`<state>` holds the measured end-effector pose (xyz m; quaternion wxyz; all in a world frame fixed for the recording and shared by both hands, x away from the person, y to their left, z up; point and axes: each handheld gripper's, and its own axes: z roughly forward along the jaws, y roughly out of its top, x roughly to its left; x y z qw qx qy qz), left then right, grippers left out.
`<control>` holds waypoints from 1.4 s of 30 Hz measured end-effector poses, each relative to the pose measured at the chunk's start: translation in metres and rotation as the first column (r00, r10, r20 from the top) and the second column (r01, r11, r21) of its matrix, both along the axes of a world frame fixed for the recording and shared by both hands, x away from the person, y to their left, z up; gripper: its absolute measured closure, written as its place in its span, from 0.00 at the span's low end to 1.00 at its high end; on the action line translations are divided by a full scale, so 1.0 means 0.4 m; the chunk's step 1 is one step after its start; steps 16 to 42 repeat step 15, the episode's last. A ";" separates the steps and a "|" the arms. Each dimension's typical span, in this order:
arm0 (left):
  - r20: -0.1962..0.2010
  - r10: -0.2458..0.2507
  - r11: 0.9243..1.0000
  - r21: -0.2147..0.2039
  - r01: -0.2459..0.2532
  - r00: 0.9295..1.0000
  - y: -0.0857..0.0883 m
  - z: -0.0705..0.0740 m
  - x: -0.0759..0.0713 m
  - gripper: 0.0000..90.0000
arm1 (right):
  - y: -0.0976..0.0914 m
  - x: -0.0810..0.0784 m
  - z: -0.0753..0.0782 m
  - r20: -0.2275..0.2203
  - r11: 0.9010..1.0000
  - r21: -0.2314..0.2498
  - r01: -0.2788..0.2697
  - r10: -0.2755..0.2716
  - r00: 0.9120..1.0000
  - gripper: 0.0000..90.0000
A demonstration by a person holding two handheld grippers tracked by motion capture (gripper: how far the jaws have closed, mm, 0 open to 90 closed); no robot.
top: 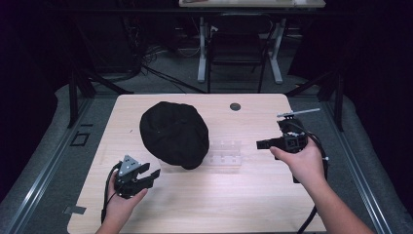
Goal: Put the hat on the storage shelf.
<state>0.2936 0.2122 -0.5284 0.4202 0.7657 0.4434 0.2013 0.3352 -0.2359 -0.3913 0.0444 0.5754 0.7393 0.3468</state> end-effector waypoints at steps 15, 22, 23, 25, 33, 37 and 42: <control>0.028 -0.029 1.000 0.012 0.029 0.999 -0.025 -0.002 -0.006 0.54 | -0.008 -0.070 -0.095 0.119 0.995 -0.086 0.055 -0.044 0.992 0.72; 0.028 -0.029 1.000 0.012 0.029 0.999 -0.025 -0.002 -0.006 0.54 | -0.008 -0.070 -0.095 0.119 0.995 -0.086 0.055 -0.044 0.992 0.72; 0.028 -0.029 1.000 0.012 0.029 0.999 -0.025 -0.002 -0.006 0.54 | -0.008 -0.070 -0.095 0.119 0.995 -0.086 0.055 -0.044 0.992 0.72; 0.028 -0.029 1.000 0.012 0.029 0.999 -0.025 -0.002 -0.006 0.54 | -0.008 -0.070 -0.095 0.119 0.995 -0.086 0.055 -0.044 0.992 0.72; 0.028 -0.029 1.000 0.012 0.029 0.999 -0.025 -0.002 -0.006 0.54 | -0.008 -0.070 -0.095 0.119 0.995 -0.086 0.055 -0.044 0.992 0.72; 0.028 -0.029 1.000 0.012 0.029 0.999 -0.025 -0.002 -0.006 0.54 | -0.008 -0.070 -0.095 0.119 0.995 -0.086 0.055 -0.044 0.992 0.72; 0.028 -0.029 1.000 0.012 0.029 0.999 -0.025 -0.002 -0.006 0.54 | -0.008 -0.070 -0.095 0.119 0.995 -0.086 0.055 -0.044 0.992 0.72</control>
